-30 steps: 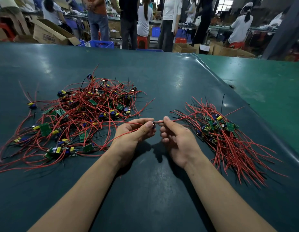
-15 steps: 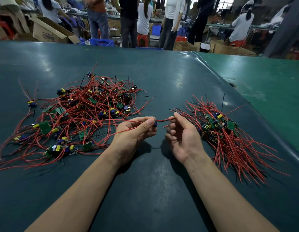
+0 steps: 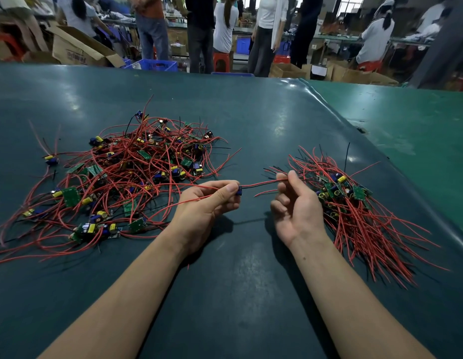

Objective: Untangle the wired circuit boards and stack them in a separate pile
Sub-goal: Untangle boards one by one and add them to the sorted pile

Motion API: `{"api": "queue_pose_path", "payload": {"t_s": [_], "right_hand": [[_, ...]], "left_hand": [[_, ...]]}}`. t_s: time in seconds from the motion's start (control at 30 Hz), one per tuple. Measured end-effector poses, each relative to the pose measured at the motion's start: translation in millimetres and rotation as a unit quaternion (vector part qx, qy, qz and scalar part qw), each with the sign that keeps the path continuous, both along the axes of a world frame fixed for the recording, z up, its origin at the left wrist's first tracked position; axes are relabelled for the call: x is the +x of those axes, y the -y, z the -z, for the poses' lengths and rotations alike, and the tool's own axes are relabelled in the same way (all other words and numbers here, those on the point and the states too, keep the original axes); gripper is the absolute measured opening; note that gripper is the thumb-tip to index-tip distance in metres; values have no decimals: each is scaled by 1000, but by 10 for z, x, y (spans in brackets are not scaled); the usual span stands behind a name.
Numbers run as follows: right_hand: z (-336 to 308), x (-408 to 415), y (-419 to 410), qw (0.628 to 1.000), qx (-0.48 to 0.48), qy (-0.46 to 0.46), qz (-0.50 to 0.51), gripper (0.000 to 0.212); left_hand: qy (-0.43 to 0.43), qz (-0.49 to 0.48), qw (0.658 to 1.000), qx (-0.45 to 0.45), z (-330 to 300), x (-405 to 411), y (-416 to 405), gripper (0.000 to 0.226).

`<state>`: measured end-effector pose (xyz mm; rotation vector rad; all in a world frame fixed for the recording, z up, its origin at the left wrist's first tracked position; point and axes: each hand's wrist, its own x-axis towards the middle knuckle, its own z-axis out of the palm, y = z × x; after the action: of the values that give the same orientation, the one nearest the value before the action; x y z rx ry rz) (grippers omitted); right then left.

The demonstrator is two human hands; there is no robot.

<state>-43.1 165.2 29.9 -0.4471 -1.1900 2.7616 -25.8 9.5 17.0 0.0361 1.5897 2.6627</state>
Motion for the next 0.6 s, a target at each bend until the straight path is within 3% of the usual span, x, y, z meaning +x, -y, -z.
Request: {"api": "queue_pose_path", "payload": {"t_s": [0.1,0.27,0.43,0.6], "right_hand": [[18,-6,-9,999,24,-6,28,30],[-6,-2,-36,992,-110,20,-49,39],[31,-38,-54,1000,-9,8,21,31],[49,-34,-40,997,5,11,78,31]], "left_hand": [[2,-4,1000,-4,-7,-2,2,20],[-7,14,1000,-23,-12,24,-25,24],[0,2,1000,-18,-13,19,9,23],[1,4,1000,-24,-14,16,-3,24]]}}
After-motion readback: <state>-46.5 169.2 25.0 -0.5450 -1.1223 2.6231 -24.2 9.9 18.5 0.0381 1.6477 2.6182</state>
